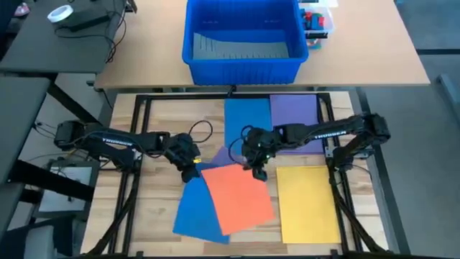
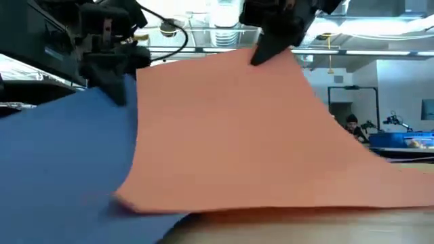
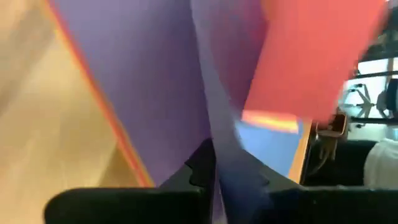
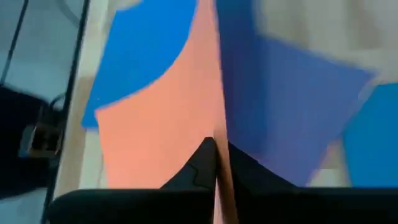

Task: Organize paper
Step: Put the orange paper on the table

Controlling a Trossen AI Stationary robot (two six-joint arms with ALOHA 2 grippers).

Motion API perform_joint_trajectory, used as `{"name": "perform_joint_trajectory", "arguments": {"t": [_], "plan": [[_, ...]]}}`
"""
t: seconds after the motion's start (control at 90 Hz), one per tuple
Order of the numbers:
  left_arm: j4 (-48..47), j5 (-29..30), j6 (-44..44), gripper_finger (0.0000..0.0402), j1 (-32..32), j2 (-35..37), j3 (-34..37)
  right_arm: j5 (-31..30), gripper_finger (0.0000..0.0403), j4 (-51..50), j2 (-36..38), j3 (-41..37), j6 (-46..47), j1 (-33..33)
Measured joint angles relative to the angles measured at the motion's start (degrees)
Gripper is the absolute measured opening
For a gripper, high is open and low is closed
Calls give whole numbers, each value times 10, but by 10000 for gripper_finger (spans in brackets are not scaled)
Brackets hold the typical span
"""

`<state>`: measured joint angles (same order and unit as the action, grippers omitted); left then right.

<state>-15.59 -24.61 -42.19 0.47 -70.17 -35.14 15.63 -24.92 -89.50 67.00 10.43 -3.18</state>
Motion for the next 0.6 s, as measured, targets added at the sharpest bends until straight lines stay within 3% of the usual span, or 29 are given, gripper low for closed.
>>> {"name": "perform_joint_trajectory", "arguments": {"t": [0.111, 0.233, 0.444, 0.6], "plan": [[-39, -1, -23, 8, -39, 0, 0, -2, 0, 10, 0, 7, -3, -42], [-71, 44, -29, 8, -64, 0, 0, -2, 0, 60, -5, 13, 12, -94], [-58, 83, 2, 8, -78, 0, 0, -8, 0, 182, -39, 14, 127, -188], [-32, 99, 44, 8, -75, 0, 0, -7, 0, 285, -125, 53, 217, -214]]}}
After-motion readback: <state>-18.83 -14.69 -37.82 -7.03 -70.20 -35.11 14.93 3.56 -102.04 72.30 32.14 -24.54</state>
